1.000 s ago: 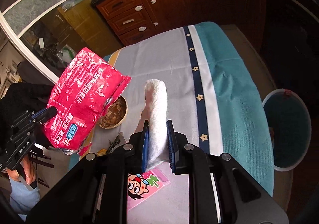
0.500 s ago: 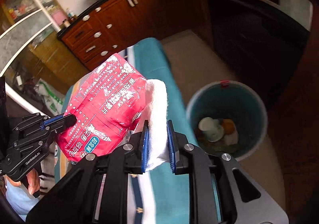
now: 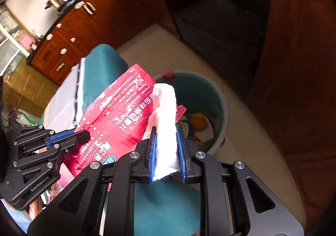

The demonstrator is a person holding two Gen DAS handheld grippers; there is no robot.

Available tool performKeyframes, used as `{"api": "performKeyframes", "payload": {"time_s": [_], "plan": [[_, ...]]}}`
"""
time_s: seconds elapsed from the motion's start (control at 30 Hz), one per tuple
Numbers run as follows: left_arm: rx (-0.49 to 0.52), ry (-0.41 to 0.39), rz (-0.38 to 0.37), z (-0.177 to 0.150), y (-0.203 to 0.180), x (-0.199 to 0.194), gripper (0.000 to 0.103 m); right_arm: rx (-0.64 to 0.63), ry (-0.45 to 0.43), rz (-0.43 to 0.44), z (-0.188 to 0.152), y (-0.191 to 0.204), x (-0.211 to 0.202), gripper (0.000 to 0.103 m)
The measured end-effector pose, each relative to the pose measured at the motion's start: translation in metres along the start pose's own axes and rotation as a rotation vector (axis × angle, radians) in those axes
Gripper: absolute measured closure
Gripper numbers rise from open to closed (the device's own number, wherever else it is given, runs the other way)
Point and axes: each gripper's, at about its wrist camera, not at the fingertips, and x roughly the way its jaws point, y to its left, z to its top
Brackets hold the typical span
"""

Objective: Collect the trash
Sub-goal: 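Carry wrapper and tissue over the teal bin and open both tools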

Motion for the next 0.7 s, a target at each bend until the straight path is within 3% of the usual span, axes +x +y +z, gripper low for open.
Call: {"api": "performKeyframes", "payload": {"time_s": [0.3,0.37,0.5,0.53,0.57,0.6,0.63,0.7], "plan": [[0.005,0.103,-0.006,0.020,-0.003,0.065,0.097,0.045,0.103,-0.038,0.013,-0.025,0.059,0.083],[0.003,0.123,-0.009,0.024,-0.001,0.077,0.097,0.050,0.124,-0.034,0.018,-0.026,0.072,0.075],[-0.002,0.149,-0.024,0.028,0.004,0.092,0.091,0.057,0.136,-0.013,0.027,-0.021,0.088,0.031],[-0.003,0.151,-0.029,0.029,0.006,0.093,0.081,0.063,0.138,-0.006,0.030,-0.021,0.091,0.021],[-0.001,0.149,-0.031,0.030,0.008,0.094,0.073,0.072,0.143,-0.001,0.032,-0.021,0.094,0.018],[0.002,0.141,-0.028,0.030,0.010,0.093,0.049,0.083,0.153,0.008,0.033,-0.021,0.097,0.017],[0.004,0.126,-0.018,0.030,0.010,0.091,0.038,0.092,0.161,0.017,0.031,-0.025,0.098,0.017],[0.016,0.088,-0.001,0.029,0.011,0.084,0.035,0.105,0.176,0.017,0.030,-0.025,0.101,0.013]]}}
